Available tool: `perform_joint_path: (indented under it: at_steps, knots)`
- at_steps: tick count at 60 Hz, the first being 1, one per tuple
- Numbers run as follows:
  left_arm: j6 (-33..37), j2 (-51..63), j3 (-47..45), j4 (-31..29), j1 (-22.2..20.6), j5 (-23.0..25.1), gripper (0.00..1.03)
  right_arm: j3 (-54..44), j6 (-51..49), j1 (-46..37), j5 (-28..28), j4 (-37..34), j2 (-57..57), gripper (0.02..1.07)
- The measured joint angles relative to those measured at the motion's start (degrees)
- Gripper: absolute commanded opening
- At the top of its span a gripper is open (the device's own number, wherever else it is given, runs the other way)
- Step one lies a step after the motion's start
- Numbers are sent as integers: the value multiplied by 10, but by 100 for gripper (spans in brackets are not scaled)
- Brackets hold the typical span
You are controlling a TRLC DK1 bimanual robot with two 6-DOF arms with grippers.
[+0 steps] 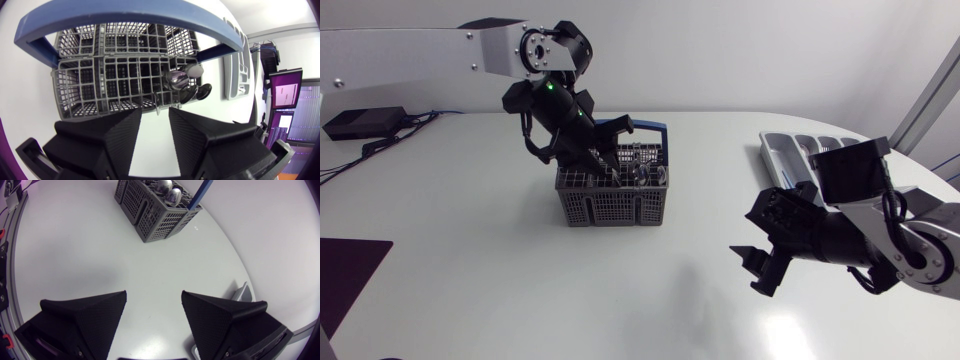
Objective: Unload the cutlery basket into the drawer organizer.
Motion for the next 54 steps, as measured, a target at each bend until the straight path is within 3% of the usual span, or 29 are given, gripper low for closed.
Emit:
perform_joint_path:
  at_steps: [25, 31, 54]
  knots:
    - [0, 30, 20, -19, -1, 0, 40, -5, 0, 0, 0, 0, 0, 82]
    - [0, 30, 27, -19, -3, 0, 29, -5, 0, 0, 0, 0, 0, 82]
    - [0, 35, 33, -19, -12, 0, 29, -8, 0, 0, 0, 1, 0, 82]
